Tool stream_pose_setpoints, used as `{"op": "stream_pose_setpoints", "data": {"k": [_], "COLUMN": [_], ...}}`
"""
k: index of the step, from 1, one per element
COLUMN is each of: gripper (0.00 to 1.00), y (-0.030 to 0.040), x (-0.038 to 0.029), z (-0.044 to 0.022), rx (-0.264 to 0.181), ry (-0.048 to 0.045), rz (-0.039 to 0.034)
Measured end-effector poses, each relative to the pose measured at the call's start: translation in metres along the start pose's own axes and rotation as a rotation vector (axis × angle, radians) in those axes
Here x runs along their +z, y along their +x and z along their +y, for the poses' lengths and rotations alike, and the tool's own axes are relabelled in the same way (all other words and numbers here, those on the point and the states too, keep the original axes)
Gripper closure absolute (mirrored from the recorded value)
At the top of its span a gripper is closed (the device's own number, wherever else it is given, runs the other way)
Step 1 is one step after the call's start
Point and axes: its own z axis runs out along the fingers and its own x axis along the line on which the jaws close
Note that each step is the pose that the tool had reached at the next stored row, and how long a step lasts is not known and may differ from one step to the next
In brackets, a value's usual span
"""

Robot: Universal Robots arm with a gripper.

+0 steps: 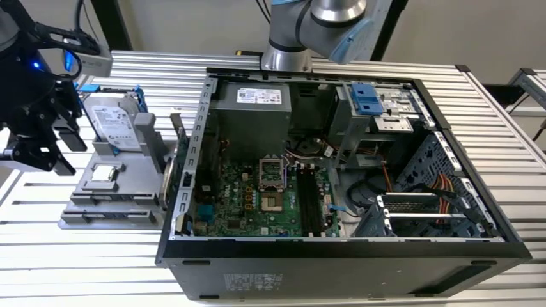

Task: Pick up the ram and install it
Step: 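Pick up the ram and move it above insertion slot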

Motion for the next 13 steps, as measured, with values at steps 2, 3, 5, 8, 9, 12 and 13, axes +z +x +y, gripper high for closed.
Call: {"op": "stream_pose_setpoints", "data": {"k": [2,3,5,8,9,12,13], "gripper": [0.00,0.00,0.00,0.00,0.00,0.00,0.00], "y": [0.0000,0.0000,0.0001,0.0001,0.0001,0.0001,0.0001], "x": [0.0005,0.0006,0.0013,0.0019,0.0021,0.0030,0.0032], "z": [0.0000,0.0000,0.0000,0.0000,0.0000,-0.0001,-0.0001], "rx": [0.000,0.000,0.000,0.000,0.000,0.001,0.001], "ry": [-0.0002,-0.0003,-0.0001,0.0000,-0.0001,0.0000,-0.0001], "rz": [0.0002,0.0002,0.0001,0.0000,0.0001,0.0001,0.0001]}}
